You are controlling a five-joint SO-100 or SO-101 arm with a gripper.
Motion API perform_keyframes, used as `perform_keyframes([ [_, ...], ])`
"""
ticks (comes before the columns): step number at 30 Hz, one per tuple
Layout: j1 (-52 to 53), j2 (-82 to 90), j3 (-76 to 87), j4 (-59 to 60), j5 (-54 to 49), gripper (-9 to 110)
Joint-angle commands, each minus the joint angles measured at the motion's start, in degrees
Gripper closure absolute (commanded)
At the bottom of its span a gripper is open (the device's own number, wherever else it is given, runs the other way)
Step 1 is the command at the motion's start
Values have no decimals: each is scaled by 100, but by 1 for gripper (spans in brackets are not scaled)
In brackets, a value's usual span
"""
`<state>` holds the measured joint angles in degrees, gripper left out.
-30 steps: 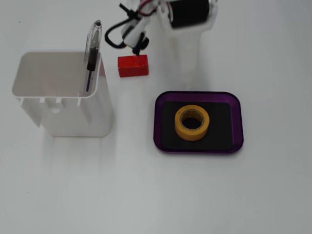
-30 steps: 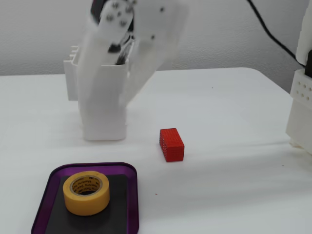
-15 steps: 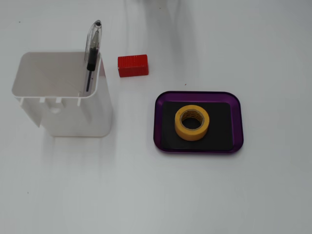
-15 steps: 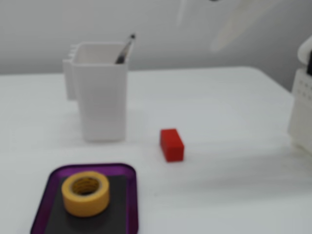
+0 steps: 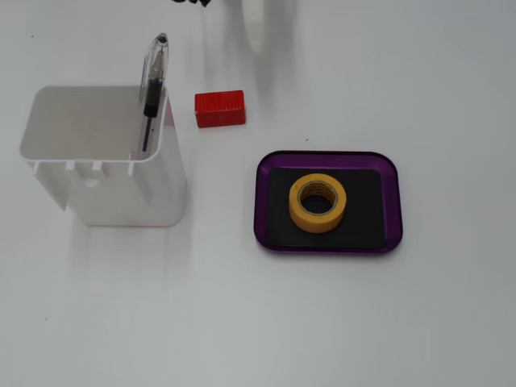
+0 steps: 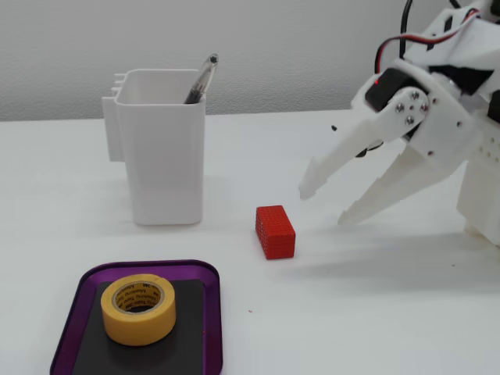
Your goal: Pick up the yellow tape and place it in the box.
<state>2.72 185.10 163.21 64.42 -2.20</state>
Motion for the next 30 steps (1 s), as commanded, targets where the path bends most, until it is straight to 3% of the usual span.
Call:
perform_keyframes([
  [1, 9, 1028, 554, -62, 18, 88],
  [9, 9, 1063, 861, 325, 35, 89],
  [13, 9, 1063, 1090, 299, 44, 103],
  [30, 9, 1063, 1151, 255, 53, 102],
])
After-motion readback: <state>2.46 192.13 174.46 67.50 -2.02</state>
